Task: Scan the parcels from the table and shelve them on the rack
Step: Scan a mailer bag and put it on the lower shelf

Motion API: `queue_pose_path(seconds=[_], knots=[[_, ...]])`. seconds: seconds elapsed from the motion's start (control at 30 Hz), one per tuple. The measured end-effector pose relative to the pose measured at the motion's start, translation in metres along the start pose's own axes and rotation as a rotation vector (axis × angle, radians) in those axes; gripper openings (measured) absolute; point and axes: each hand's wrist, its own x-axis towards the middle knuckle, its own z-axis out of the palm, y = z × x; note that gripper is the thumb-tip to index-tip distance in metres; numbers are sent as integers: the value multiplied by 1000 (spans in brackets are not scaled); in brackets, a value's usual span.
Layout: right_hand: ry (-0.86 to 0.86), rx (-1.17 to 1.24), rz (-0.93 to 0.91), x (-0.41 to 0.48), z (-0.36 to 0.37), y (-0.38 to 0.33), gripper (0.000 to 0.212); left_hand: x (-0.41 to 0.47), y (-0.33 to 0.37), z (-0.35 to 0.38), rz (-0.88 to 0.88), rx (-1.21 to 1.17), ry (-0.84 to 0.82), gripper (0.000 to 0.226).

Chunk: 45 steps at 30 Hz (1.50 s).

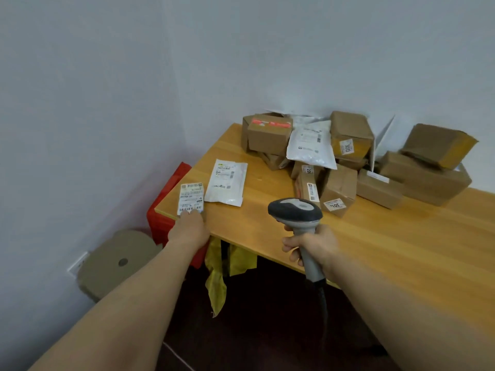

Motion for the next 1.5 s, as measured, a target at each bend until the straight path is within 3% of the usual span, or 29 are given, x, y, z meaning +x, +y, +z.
queue_pose_path(seconds=[0.3,0.47,0.67,0.8,1.0,1.2,1.37,1.43,1.5], knots=[[-26,-45,93,96,16,-4,24,105,-10,33,-248,-182,-24,111],[-31,-61,110,119,17,3,26,129,-12,49,-313,-199,85,110],[-49,-50,134,123,20,2,24,107,-4,61,-226,-253,-53,124],[-45,-31,119,112,18,-9,23,77,9,61,-172,-337,-119,108],[51,60,33,88,-4,-33,27,39,48,30,92,-428,-241,98],[112,90,-91,49,-44,-48,29,-7,92,-21,379,-360,-341,104],[69,190,-107,11,-76,-43,27,-49,136,-46,518,-308,-314,112],[120,328,-114,2,-86,-43,27,-59,151,-54,429,-527,-236,111],[177,511,-140,-7,-101,-46,33,-73,166,-64,195,-1044,-279,81]])
